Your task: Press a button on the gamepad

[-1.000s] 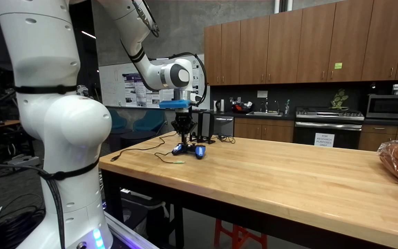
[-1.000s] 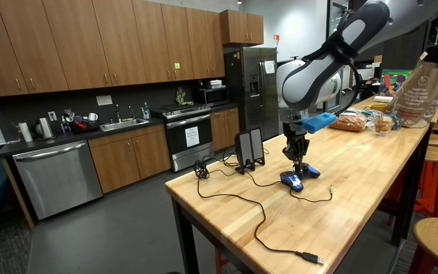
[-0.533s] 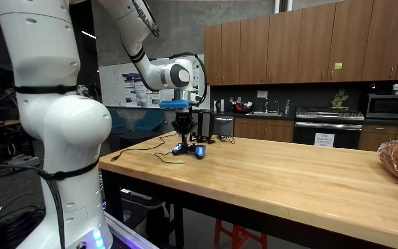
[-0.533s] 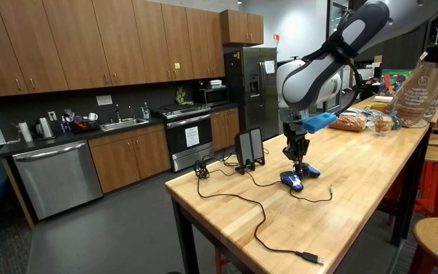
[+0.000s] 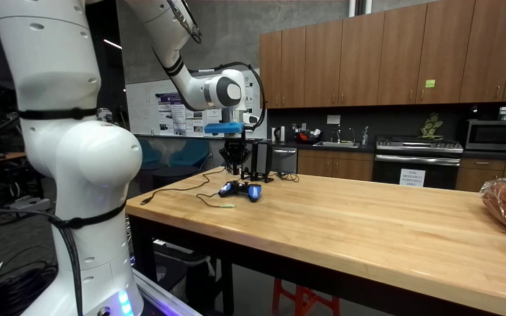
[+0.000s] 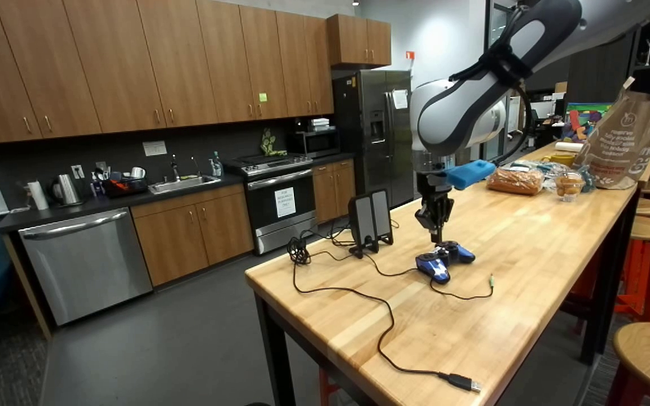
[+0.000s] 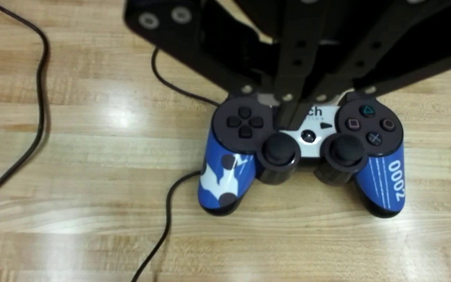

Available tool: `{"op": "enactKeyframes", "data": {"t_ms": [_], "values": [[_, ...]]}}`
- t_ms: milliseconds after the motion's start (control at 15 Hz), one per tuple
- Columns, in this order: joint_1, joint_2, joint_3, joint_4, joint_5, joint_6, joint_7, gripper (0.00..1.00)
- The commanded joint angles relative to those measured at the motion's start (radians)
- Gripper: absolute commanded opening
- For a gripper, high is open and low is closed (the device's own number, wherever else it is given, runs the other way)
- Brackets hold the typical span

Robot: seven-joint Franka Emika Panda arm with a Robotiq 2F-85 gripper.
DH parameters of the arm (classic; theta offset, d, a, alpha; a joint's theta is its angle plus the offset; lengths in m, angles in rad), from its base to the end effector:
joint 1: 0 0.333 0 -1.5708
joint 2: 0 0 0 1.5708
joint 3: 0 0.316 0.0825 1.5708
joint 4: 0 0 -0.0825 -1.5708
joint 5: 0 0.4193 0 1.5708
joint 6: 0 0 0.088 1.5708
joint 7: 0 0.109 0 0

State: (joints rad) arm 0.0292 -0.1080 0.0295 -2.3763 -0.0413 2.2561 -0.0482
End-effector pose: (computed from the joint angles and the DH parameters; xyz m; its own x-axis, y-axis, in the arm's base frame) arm 0.5082 0.0286 0.3399 0.9911 0.1324 -0.0144 0.1328 -0.9906 0.0342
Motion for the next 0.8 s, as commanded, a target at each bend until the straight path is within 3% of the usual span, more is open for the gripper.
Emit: {"op": "enactKeyframes", "data": {"t_ms": [0,733], "values": [[0.0,-0.038,-0.005,-0.003,0.003,0.004,-0.028,0.0],[-0.001,-0.032,-0.007,-0.012,0.01,-0.005,-0.029,0.0]]}}
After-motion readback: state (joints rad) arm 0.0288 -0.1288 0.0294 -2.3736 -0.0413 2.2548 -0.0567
